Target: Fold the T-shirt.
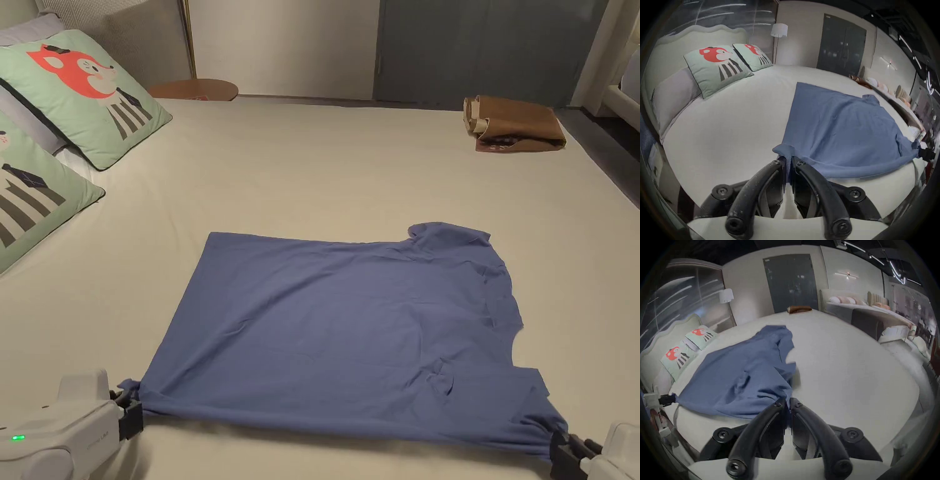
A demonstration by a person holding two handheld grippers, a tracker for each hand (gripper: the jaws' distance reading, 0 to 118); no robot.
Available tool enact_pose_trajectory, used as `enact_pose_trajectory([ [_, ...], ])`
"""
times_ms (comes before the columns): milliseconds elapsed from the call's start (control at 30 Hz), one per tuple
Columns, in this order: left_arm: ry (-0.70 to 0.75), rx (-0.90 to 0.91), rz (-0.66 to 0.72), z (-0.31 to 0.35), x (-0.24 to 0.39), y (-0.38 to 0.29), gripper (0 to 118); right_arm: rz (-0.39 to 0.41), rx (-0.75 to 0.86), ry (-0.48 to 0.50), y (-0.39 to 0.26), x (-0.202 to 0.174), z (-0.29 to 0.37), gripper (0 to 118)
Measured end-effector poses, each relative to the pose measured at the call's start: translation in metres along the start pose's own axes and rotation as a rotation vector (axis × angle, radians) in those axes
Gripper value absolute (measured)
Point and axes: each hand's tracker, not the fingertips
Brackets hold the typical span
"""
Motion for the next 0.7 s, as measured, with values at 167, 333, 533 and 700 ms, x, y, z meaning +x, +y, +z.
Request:
enact_pose_trajectory([
  [167,0.021,-0.063,-0.034,-0.013,0.005,-0.015,1,-0.051,-0.086,-0.035,-0.02,0.002,-0.025,5],
  [333,0.033,-0.064,-0.007,-0.014,0.006,-0.005,52,-0.019,-0.1,-0.035,0.002,-0.005,-0.013,44],
  [533,-0.079,0.22,0.043,0.021,0.041,0.042,106,0.047,0.176,0.01,0.067,-0.045,0.03,114],
  [700,-0.14,0.473,-0.047,0.069,0.095,0.086,106,0.104,0.416,0.073,0.111,-0.083,0.059,113],
])
